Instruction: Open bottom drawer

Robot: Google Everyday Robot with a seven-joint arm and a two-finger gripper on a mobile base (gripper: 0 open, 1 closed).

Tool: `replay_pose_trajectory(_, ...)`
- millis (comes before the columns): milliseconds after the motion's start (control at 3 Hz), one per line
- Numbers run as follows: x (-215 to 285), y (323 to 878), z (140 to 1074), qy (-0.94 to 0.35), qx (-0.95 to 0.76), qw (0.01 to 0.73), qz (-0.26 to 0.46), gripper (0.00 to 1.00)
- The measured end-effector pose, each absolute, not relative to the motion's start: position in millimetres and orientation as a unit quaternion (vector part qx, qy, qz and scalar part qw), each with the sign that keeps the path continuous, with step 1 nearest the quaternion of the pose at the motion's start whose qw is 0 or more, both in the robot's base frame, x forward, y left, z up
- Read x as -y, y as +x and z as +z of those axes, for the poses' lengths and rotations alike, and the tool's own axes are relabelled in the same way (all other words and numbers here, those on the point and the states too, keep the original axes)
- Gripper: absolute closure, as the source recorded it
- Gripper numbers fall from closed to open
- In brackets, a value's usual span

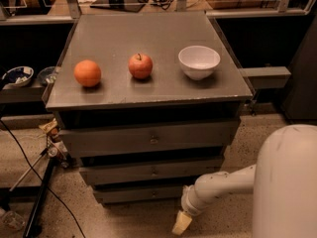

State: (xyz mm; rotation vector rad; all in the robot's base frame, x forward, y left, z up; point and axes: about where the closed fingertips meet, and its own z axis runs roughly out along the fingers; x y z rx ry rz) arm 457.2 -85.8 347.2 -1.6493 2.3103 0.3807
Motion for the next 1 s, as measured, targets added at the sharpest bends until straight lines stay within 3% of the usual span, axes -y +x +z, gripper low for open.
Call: replay_pose_trajectory(1000,72,477,299,-0.569,-0.795,0.13,0.162,0.0)
